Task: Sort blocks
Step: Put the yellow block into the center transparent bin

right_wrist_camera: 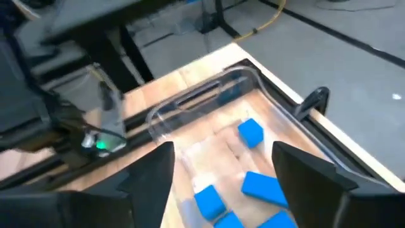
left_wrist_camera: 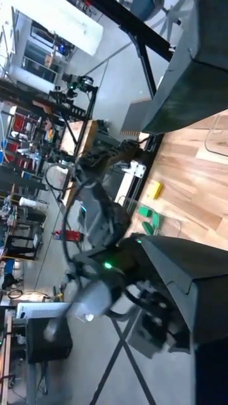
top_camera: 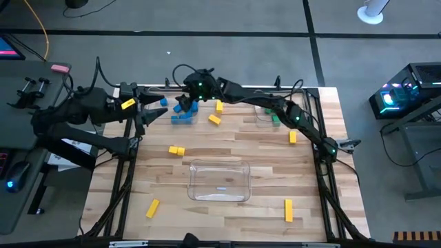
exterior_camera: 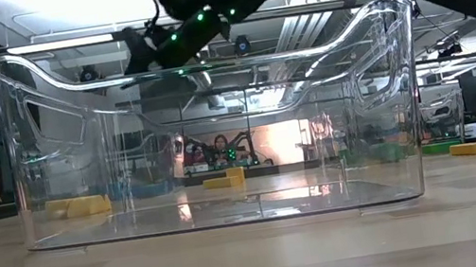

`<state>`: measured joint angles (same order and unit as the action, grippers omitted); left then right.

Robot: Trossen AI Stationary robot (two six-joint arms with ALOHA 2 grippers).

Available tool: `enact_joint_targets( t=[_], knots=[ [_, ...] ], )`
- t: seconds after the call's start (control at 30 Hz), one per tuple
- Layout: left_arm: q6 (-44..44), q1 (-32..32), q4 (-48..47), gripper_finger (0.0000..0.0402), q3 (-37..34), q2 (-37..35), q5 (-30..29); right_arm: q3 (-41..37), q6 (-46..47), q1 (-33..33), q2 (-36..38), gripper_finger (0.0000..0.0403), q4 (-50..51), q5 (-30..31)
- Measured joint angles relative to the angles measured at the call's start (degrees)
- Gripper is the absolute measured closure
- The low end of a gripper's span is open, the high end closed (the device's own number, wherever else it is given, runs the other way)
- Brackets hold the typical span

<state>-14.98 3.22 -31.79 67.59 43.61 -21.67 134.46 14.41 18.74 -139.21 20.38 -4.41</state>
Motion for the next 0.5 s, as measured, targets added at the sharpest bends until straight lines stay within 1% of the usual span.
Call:
enact_joint_targets(
  t=[0.1, 0.2, 0.33, 0.5],
  knots=[
    [0.06, 0.00, 0.02, 0.0140, 0.00, 0.11, 0.00, -1.43, -1.73, 0.77, 3.53, 0.0133, 3.59, -1.98],
    [0.10, 0.00, 0.01, 0.0140, 0.00, 0.09, -0.01, -1.38, -8.00, 1.29, 7.15, 0.0137, 10.25, -2.22],
    [1.10, 0.00, 0.12, 0.0140, -0.16, 0.25, 0.00, -1.34, -15.67, 1.53, 11.41, 0.0154, 23.52, -1.65],
    [1.64, 0.00, 1.73, 0.0140, -2.91, 0.36, 0.21, -1.37, -20.51, 0.45, 13.52, 0.0189, 42.34, -2.51]
  ],
)
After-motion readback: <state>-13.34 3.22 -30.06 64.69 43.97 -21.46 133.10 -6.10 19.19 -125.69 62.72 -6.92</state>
